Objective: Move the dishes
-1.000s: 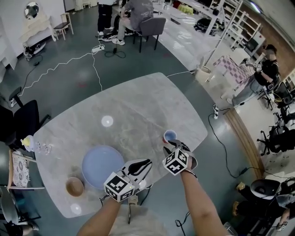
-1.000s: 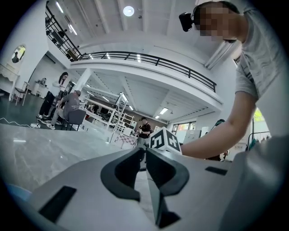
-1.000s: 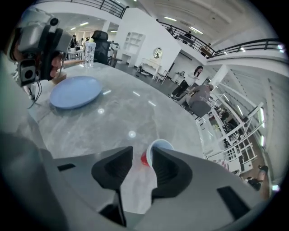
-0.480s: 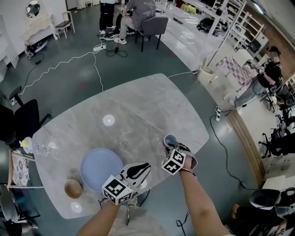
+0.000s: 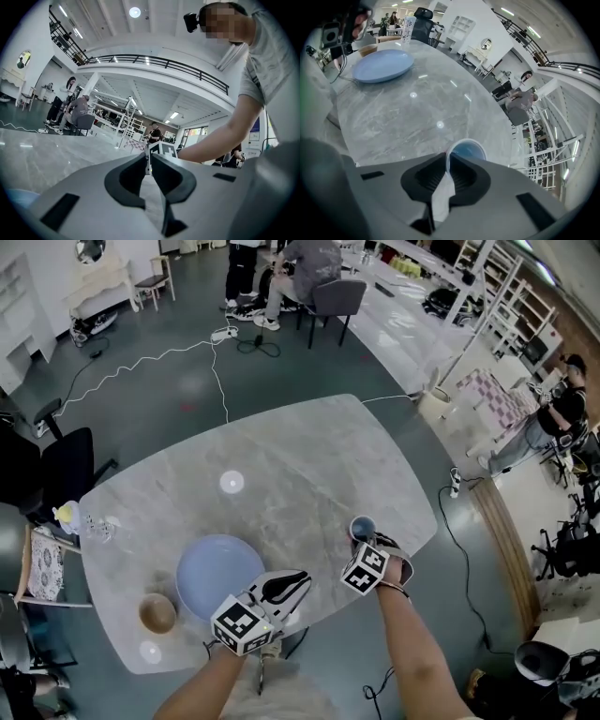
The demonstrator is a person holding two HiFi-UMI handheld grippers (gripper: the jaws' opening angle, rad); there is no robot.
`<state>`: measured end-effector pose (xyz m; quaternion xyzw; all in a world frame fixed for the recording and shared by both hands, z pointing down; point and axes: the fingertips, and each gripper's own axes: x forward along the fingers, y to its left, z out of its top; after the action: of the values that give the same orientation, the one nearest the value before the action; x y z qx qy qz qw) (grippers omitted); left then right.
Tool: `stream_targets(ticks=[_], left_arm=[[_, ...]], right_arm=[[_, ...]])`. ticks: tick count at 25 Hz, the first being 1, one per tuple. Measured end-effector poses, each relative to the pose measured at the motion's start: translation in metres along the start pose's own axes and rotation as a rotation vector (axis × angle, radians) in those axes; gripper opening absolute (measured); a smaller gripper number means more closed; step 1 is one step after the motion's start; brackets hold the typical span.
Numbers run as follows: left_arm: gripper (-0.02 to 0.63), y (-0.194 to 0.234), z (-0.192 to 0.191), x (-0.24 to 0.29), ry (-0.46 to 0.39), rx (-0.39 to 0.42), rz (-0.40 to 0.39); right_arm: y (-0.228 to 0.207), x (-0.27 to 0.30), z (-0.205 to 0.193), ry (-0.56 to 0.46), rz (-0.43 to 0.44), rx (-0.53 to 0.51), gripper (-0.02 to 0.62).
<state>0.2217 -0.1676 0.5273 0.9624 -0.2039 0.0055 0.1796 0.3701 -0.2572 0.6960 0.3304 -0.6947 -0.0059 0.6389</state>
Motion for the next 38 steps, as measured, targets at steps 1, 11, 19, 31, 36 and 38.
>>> stream_targets(ticks=[1, 11, 19, 31, 36, 38], left_arm=[[0.034, 0.0, 0.001, -0.004, -0.004, 0.001, 0.005], [0.034, 0.018, 0.008, -0.066, -0.05, 0.003, 0.107], [0.034, 0.026, 0.012, -0.124, -0.085, -0.002, 0.193], [0.034, 0.049, 0.003, -0.206, -0.121, -0.022, 0.344], [0.034, 0.054, 0.004, -0.226, -0.129, -0.031, 0.37], [0.034, 0.056, 0.005, -0.233, -0.132, -0.033, 0.377]], right_arm=[[-0.001, -0.003, 0.002, 0.0, -0.004, -0.008, 0.043], [0.027, -0.041, 0.074, -0.092, -0.001, -0.136, 0.043], [0.08, -0.071, 0.165, -0.214, 0.051, -0.278, 0.043], [0.155, -0.066, 0.253, -0.305, 0.162, -0.383, 0.043], [0.176, -0.058, 0.265, -0.291, 0.195, -0.419, 0.043], [0.181, -0.056, 0.267, -0.277, 0.203, -0.424, 0.043]])
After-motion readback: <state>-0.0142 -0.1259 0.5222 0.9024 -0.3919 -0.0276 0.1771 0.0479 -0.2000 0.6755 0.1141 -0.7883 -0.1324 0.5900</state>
